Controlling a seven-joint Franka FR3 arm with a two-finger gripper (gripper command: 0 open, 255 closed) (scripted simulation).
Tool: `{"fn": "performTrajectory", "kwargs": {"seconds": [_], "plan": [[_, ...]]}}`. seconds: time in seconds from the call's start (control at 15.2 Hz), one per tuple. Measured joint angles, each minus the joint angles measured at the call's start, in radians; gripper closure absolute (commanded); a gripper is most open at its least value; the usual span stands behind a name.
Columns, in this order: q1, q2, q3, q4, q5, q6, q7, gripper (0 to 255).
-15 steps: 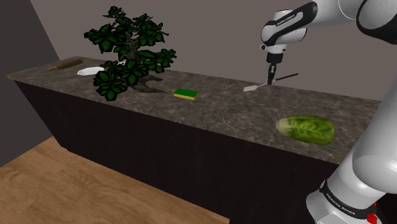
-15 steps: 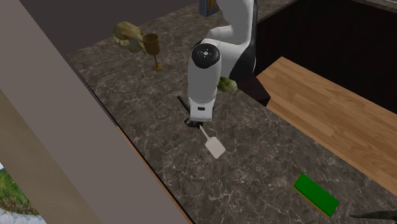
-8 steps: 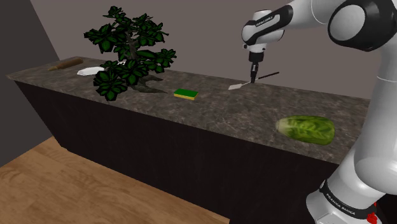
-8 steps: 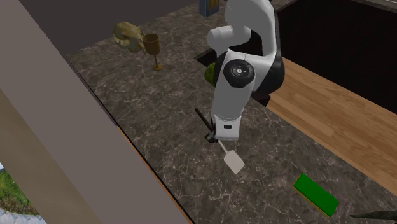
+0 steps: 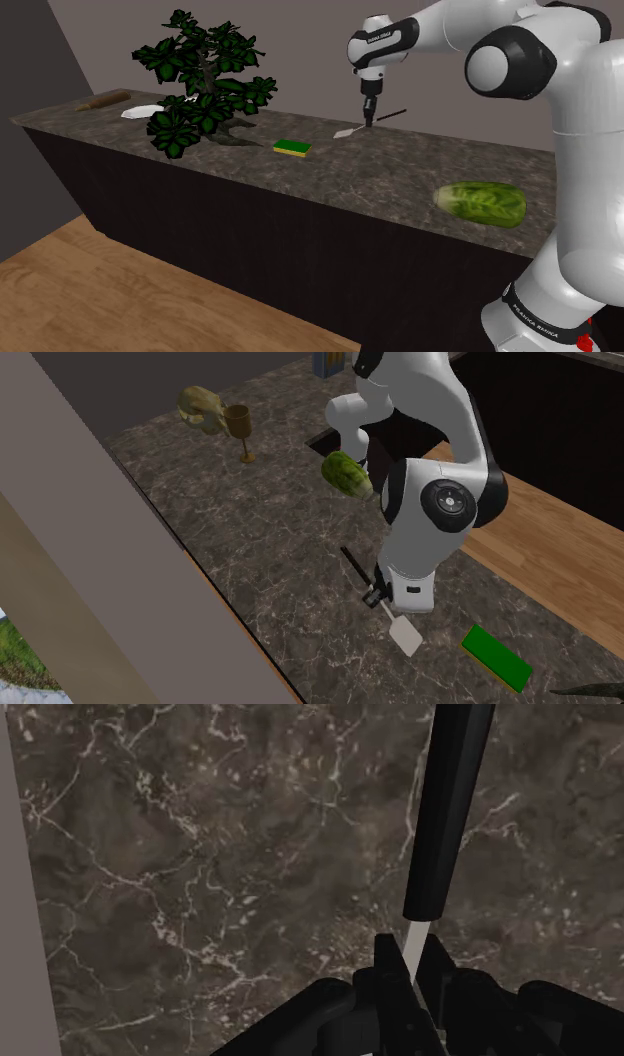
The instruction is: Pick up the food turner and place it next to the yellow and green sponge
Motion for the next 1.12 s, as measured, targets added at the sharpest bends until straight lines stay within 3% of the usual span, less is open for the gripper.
{"fn": "performTrajectory", "kwargs": {"seconds": [0.33,0.46,1.12], "plan": [[-0.007,0.168,0.036,0.272,0.04,-0.106,0.065,255],[-0.012,0.203,0.042,0.315,0.047,-0.115,0.073,255],[0.003,0.217,0.047,0.202,0.054,0.009,0.07,255]]}}
